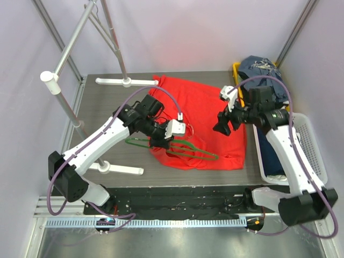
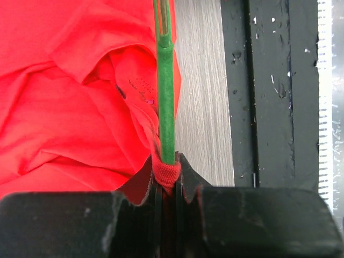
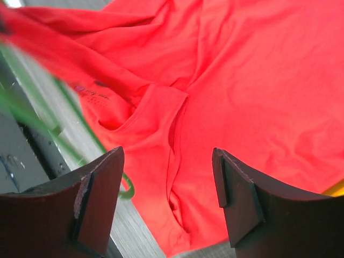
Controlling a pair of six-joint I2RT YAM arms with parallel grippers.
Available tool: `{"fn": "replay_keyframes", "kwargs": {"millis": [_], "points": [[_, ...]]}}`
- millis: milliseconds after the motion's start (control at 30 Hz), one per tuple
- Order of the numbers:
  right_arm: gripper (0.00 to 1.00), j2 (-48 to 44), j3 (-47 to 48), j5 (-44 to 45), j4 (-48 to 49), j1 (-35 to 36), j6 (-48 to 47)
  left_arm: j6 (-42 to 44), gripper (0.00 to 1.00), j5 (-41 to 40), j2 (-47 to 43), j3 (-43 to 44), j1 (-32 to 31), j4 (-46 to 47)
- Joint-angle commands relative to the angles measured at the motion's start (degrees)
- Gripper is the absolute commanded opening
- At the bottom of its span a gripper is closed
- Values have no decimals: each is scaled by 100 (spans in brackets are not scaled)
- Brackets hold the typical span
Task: Place the tank top on the hanger
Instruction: Hang the tank top on the hanger.
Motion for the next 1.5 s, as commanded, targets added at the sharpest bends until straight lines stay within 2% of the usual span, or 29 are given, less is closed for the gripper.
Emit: {"fn": "replay_keyframes", "kwargs": {"millis": [0,133,467,833,1067,1167,1200,1300,1333,1467], "points": [[72,933,264,188,562,-5,831,-71,0,-140,-227,-108,-196,486],[68,1881,300,-41,693,57,1042,-71,0,-184,-201,-134,-293,495],[66,3095,291,257,1054,759,1421,-133,0,-281,-166,-108,-372,495],[66,3685,159,433,1230,988,1500,-106,0,-255,-201,-160,-416,522],[62,3940,168,258,1257,1032,1500,-115,0,-228,-245,-152,-425,495],[45,4010,212,39,1187,1050,1439,-115,0,-228,-236,-134,-425,486],[33,4011,221,12,1134,1059,1439,-115,0,-228,-236,-134,-425,469],[5,3923,229,90,1142,1050,1404,-106,0,-228,-236,-108,-434,460],[1,3879,229,195,1151,1050,1386,-106,0,-228,-245,-82,-434,443],[1,3581,194,407,1204,936,1298,-89,0,-219,-280,41,-434,346]]}}
